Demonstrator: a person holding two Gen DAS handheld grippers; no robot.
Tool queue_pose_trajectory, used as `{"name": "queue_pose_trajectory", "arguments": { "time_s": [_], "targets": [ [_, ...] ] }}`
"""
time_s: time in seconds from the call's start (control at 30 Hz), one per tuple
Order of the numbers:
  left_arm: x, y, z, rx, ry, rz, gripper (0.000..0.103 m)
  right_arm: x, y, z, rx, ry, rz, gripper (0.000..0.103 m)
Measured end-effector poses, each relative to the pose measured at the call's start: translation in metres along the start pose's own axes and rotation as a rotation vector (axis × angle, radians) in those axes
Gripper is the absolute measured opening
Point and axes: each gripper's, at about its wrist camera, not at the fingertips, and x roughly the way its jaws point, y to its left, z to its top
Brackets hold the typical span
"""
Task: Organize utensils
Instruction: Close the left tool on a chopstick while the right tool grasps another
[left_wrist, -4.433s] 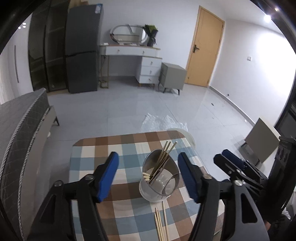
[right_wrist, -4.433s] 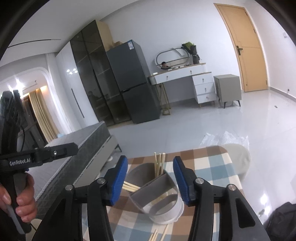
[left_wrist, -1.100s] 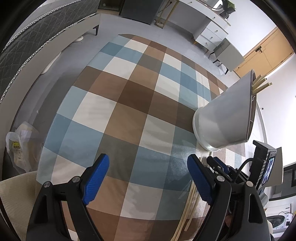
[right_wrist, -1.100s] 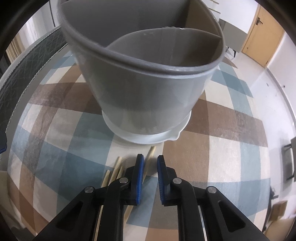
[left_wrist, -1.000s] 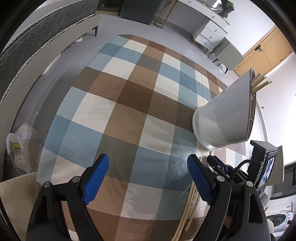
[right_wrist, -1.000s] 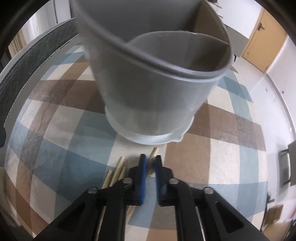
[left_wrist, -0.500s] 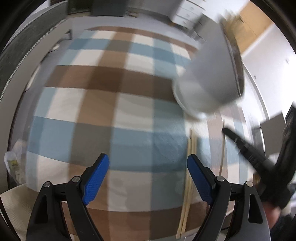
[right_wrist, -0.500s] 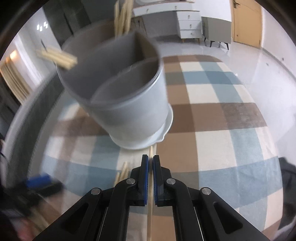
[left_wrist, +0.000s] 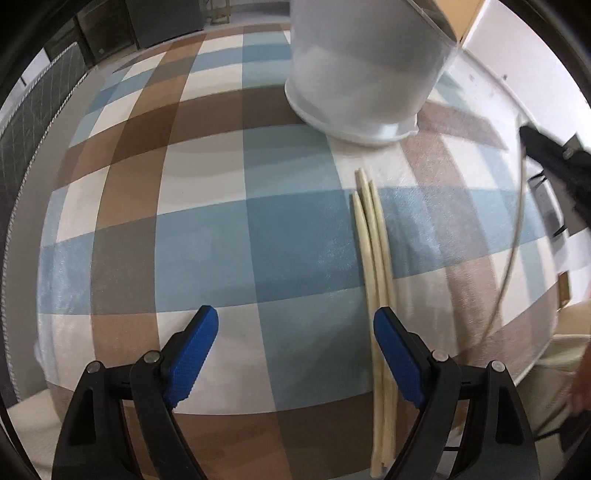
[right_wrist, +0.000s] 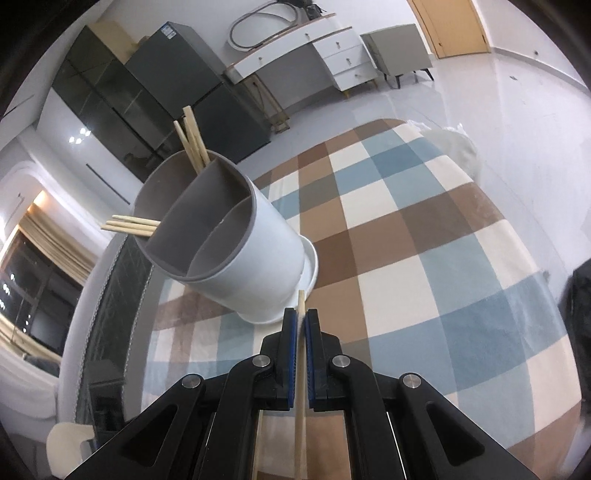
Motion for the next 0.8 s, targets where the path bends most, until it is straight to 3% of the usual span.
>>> {"name": "queue_pose_trajectory", "arguments": {
  "time_s": [0.53,0.8],
  "targets": [
    [0.010,0.001,0.034,-0.050,0.059,0.051,0.083,-0.020,-0.005,0.007,0.029,-0.069,0.037,0.004],
    [0.019,-0.014,0.059,0.014,0.095,0.116,0.083,-0.025,-0.014,0.011,0.080,-0.086,0.061,0.004]
  ]
}}
